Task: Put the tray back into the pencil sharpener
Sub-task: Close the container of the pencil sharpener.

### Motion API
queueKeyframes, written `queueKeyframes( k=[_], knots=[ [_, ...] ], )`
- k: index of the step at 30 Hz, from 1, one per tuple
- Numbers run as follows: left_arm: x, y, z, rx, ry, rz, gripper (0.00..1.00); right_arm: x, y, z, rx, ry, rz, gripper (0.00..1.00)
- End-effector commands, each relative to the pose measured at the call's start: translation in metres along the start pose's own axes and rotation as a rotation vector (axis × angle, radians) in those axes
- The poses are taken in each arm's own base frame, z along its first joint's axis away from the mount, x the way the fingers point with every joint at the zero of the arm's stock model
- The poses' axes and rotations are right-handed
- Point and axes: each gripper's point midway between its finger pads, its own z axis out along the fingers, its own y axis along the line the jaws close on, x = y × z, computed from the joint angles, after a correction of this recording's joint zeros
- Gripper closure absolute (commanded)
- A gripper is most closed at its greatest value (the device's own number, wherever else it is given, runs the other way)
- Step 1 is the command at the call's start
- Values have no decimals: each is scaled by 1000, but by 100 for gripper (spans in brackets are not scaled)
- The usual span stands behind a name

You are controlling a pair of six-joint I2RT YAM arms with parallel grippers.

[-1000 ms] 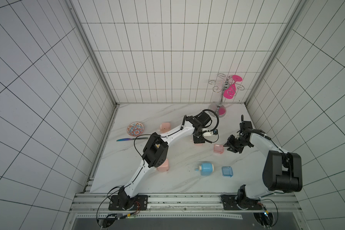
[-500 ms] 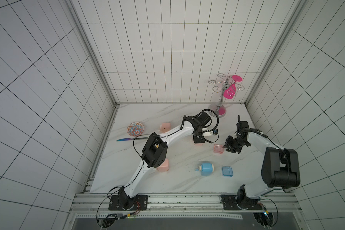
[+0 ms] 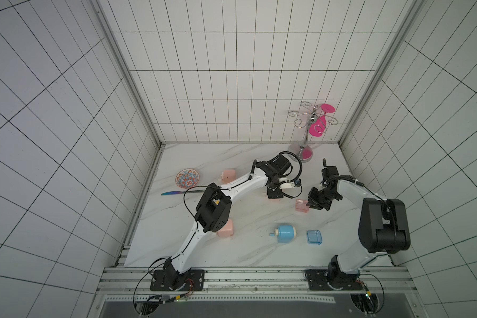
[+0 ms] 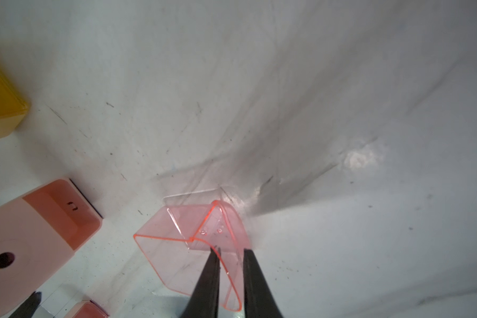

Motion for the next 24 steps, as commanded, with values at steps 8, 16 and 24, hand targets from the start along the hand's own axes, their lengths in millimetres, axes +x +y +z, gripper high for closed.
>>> queueKeyframes(
  k=[8, 16, 24],
  knots=[
    [-11, 6, -21, -20, -54, 24, 27, -4, 1, -2, 76, -27, -56, 89],
    [-11, 6, -22, -22, -57, 27, 27, -13, 13, -4, 80, -51, -97, 91],
    [-11, 7, -25, -25, -60, 29, 27, -26, 26, -10, 64, -80, -179, 92]
  ],
)
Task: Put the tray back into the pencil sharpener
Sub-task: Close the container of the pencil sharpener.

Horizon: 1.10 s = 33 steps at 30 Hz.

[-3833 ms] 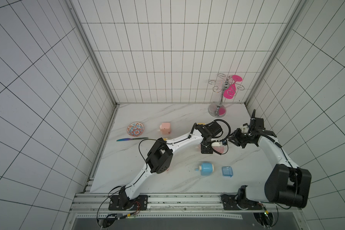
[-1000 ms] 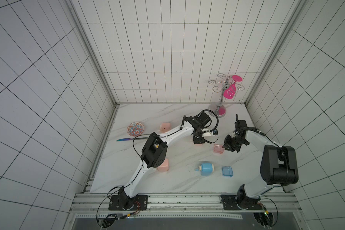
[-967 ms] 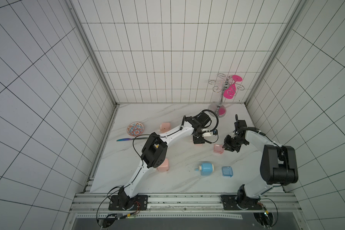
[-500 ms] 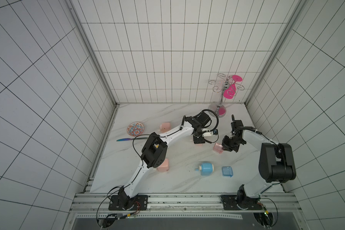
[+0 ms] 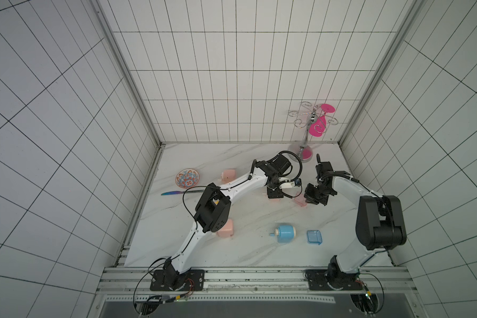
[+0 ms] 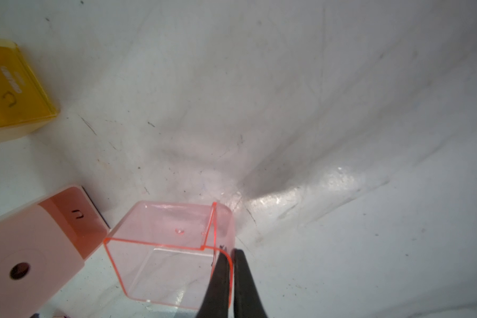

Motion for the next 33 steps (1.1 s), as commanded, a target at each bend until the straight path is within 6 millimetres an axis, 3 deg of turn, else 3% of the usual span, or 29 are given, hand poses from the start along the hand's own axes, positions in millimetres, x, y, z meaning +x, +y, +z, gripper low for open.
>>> queueKeyframes(
  k=[1, 8, 19, 33],
  knots=[
    [-9, 7, -20, -24, -49, 22, 27, -7, 3, -7, 27, 2, -56, 92],
    [-10, 8, -22, -29, -51, 26, 27, -13, 15, -14, 40, 28, -126, 90],
    [-10, 7, -22, -28, -55, 28, 27, -9, 40, -4, 54, 96, -212, 90],
    [-9, 4, -18, -18, -51, 34, 27, -12, 55, 3, 13, 152, -262, 91]
  ],
)
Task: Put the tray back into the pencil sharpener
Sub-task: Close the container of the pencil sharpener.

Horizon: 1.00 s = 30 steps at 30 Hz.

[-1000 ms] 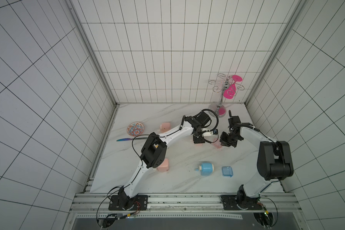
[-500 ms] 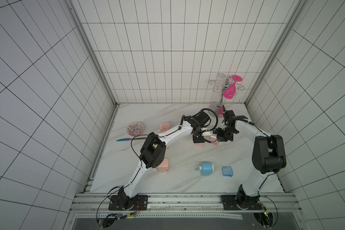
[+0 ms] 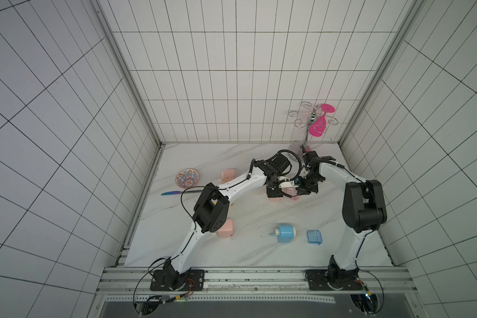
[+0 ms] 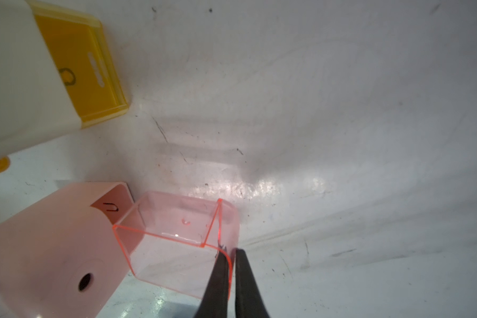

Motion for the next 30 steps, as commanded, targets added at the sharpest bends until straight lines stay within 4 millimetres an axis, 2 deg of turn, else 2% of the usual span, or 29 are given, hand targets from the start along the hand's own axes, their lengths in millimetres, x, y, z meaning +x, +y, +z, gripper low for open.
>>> queueKeyframes(
  k=[1, 18, 30],
  knots=[
    [-8, 4, -12, -14, -39, 24, 27, 4, 9, -4, -21, 38, -38, 91],
    [-9, 6, -13, -24, -44, 33, 27, 13, 15, 5, -8, 97, -83, 90],
    [-8, 5, -9, -22, -42, 35, 27, 12, 16, 9, -3, 115, -92, 90]
  ],
)
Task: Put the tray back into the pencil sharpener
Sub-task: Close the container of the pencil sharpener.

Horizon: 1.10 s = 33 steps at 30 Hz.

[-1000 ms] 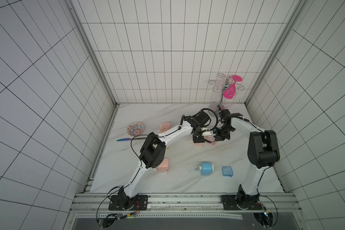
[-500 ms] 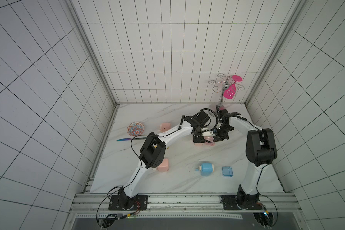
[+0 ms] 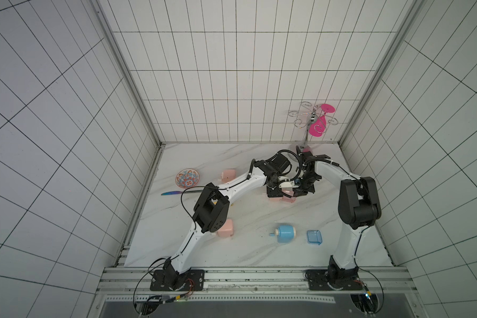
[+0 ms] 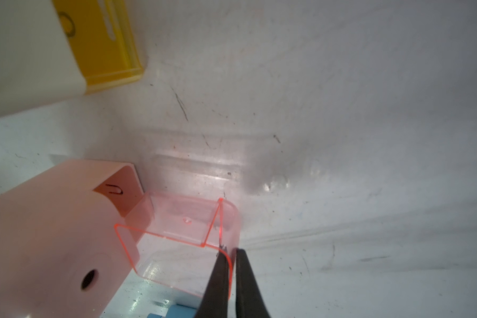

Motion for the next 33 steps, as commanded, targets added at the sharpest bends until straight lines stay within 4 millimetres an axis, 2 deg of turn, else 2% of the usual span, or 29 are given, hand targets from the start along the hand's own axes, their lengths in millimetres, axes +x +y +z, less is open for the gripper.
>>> queueKeyframes(
  k=[1, 11, 33],
  knots=[
    [-7, 3, -9, -12, -34, 21, 27, -1, 3, -1, 5, 25, -23, 90],
    [-6, 4, -10, -17, -35, 23, 27, -3, 8, 0, 8, 40, -35, 90],
    [-6, 5, -10, -18, -35, 24, 27, 1, 3, -6, 76, 37, -50, 91]
  ],
)
